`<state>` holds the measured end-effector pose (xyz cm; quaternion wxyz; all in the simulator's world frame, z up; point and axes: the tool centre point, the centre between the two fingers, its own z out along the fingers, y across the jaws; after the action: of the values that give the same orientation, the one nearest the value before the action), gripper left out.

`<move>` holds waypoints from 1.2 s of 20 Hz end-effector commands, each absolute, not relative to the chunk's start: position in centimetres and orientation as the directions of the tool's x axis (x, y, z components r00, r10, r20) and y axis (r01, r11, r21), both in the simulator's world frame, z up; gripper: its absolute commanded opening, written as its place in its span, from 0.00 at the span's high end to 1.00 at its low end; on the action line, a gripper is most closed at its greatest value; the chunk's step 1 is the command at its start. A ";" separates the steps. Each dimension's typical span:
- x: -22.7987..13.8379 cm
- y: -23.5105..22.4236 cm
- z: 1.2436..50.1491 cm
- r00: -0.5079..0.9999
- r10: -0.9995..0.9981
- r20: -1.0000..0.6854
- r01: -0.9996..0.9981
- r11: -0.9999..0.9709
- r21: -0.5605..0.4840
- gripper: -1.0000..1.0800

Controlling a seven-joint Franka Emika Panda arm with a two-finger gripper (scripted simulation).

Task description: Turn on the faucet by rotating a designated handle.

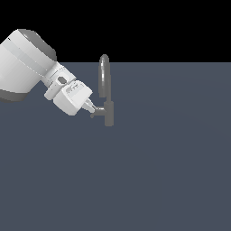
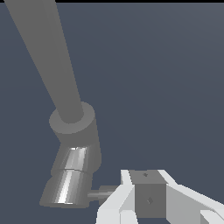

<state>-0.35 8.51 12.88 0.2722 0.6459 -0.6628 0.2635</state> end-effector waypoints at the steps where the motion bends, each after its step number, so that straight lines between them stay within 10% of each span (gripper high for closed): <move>1: -1.9 8.5 10.5 -0.002 -0.707 0.707 -0.999 0.029 0.026 1.00; 24: 1.6 8.4 6.3 -0.022 -0.709 0.704 -1.000 0.028 -0.003 1.00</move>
<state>1.57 8.59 7.54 0.2671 0.6425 -0.6663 0.2682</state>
